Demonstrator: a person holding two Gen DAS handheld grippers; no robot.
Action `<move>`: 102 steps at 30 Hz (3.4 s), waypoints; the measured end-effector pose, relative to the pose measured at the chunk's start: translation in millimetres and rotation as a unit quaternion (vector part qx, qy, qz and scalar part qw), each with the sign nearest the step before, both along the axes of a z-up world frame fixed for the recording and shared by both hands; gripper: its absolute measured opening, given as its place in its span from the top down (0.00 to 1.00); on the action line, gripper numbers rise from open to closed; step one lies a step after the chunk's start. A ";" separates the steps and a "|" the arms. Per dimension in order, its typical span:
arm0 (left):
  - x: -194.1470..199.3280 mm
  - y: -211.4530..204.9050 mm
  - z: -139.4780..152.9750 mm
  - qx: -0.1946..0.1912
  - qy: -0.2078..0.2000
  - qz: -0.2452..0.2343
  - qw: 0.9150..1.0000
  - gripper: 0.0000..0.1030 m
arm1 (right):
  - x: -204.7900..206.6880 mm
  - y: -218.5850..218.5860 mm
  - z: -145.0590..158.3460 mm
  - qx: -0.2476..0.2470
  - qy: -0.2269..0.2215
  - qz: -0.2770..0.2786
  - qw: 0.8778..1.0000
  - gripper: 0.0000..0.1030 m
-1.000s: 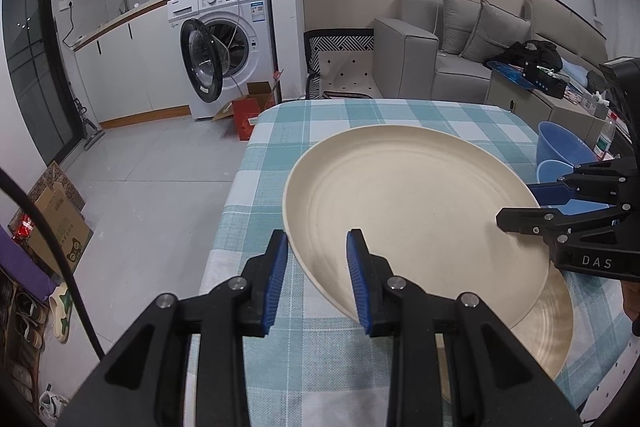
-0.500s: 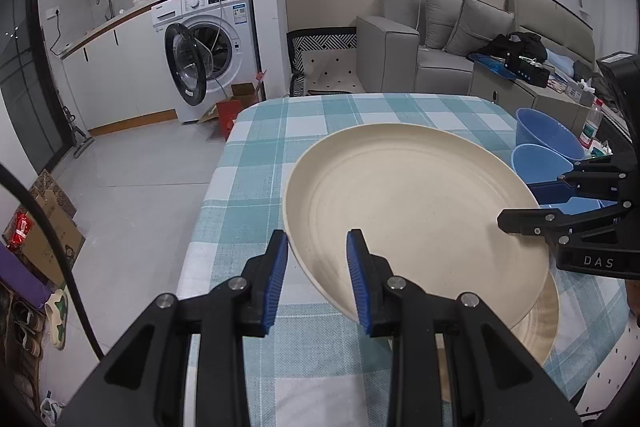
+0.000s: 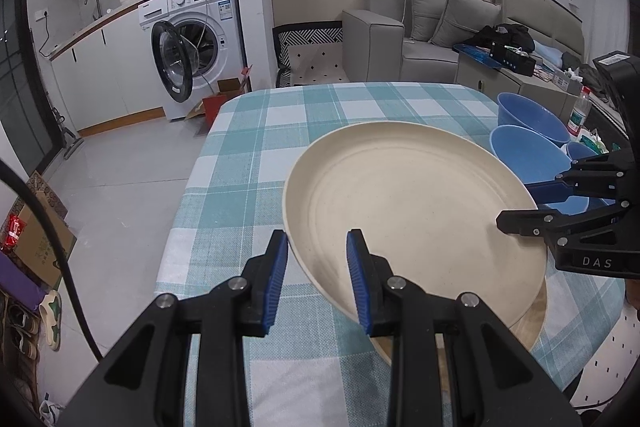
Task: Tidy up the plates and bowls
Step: 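Carry the held beige plates with both tools toward the blue bowls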
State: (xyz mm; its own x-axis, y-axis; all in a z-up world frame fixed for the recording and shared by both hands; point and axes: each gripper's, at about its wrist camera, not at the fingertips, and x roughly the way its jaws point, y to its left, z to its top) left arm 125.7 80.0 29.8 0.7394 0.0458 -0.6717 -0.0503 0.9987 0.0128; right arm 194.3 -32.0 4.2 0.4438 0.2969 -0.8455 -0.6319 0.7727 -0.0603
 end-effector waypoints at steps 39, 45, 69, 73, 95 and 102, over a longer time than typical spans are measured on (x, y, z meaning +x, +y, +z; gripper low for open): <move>-17.5 -30.2 -30.3 0.007 0.042 -0.038 0.998 0.72 | -33.8 -29.2 -32.1 -0.043 0.017 0.000 0.999 0.67; -14.6 -33.6 -35.4 0.010 0.051 -0.044 0.998 0.72 | -35.2 -32.8 -36.4 -0.051 0.020 -0.003 0.999 0.67; -12.1 -44.7 -51.6 0.020 0.077 -0.058 0.995 0.72 | -32.7 -36.3 -46.5 -0.073 0.024 -0.007 0.997 0.67; -11.6 -47.8 -53.4 0.021 0.080 -0.061 0.995 0.72 | -31.2 -38.2 -50.4 -0.077 0.028 -0.007 0.997 0.67; -13.8 -53.1 -58.8 0.038 0.085 -0.066 0.993 0.72 | -28.4 -36.3 -60.5 -0.092 0.025 -0.002 0.995 0.67; -13.6 -53.9 -58.8 0.043 0.085 -0.068 0.993 0.72 | -28.0 -35.5 -62.2 -0.099 0.027 -0.001 0.995 0.66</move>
